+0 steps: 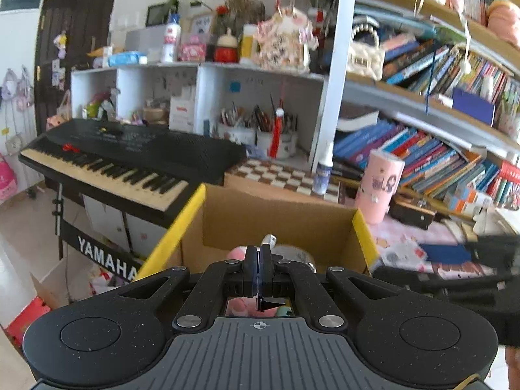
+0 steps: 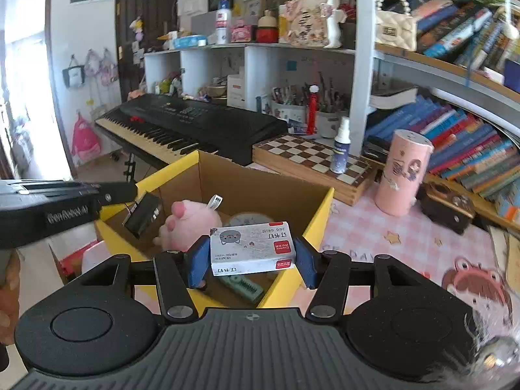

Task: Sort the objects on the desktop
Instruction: 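Lower both held items into the yellow box and open both grippers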

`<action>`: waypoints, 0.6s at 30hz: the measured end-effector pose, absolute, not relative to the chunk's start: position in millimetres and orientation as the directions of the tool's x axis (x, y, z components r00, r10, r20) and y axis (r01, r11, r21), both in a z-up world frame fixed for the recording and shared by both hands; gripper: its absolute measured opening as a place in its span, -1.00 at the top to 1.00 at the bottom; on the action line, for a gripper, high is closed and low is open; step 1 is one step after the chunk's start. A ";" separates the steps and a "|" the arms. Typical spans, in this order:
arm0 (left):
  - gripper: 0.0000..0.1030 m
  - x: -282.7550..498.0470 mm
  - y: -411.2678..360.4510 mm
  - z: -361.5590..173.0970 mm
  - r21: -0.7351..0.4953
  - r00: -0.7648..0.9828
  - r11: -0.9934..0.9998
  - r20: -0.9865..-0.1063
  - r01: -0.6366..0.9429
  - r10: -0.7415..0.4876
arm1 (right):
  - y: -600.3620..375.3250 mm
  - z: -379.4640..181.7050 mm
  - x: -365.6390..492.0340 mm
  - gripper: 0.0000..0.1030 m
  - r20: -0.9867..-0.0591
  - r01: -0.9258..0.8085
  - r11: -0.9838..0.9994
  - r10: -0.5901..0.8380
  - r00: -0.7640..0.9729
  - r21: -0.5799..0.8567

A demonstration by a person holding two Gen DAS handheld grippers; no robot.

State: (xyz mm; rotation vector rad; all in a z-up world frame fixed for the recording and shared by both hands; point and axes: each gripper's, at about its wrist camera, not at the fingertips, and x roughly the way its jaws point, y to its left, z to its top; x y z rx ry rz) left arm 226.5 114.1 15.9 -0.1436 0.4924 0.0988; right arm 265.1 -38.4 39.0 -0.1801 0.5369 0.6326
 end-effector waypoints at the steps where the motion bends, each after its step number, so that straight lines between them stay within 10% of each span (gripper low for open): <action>1: 1.00 231.7 112.3 12.6 -0.107 0.871 0.986 -0.488 -0.126 0.058 | -35.7 38.9 271.3 -0.01 -0.531 -0.616 0.788 0.518 0.671 -0.009; 18: 1.00 269.0 72.2 -21.2 -0.010 0.768 0.999 -0.640 -0.047 0.029 | 27.0 8.7 394.5 -0.01 -0.716 -0.816 0.553 0.502 0.485 -0.165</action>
